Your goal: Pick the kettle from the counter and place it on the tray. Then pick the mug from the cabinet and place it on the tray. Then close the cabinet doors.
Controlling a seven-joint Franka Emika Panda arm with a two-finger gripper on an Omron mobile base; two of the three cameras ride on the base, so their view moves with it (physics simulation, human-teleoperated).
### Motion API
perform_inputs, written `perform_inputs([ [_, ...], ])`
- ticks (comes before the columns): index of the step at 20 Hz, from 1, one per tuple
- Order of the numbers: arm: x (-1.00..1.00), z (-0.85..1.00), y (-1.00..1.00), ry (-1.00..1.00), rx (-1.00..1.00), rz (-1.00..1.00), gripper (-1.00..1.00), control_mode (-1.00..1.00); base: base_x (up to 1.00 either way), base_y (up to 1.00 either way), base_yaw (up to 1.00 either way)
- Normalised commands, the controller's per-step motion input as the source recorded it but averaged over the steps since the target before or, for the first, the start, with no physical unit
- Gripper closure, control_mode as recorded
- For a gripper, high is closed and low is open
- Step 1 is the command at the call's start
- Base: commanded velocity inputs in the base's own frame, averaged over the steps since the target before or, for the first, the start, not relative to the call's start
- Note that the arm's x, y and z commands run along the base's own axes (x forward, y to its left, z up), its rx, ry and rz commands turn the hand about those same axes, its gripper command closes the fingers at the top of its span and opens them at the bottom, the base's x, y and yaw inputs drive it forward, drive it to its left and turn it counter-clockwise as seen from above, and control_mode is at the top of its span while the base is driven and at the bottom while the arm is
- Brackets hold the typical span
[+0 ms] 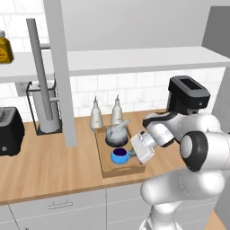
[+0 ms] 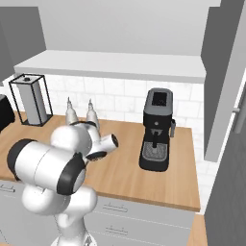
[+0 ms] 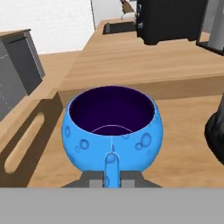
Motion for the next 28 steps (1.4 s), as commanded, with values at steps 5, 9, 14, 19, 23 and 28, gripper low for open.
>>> perform_inputs([
  [5,0.01,-0.16,0.27,0.00,0.00,-0.07,1.00,-1.00,0.00,0.00,0.00],
  [9,0.00,-0.05,0.05,0.03,0.00,-0.11,-1.00,-1.00,0.00,0.00,0.00],
  [14,-0.09,0.33,-0.04,0.11,0.00,-0.17,-1.00,-1.00,0.00,0.00,0.00],
  [19,-0.38,0.78,-0.17,0.18,0.00,-0.17,-1.00,-1.00,0.00,0.00,0.00],
  [23,-0.59,0.95,-0.03,0.24,-0.02,-0.29,-1.00,-1.00,0.00,0.00,0.00],
  [28,-0.39,0.76,-0.04,0.35,-0.11,-0.47,-1.00,-1.00,0.00,0.00,0.00],
])
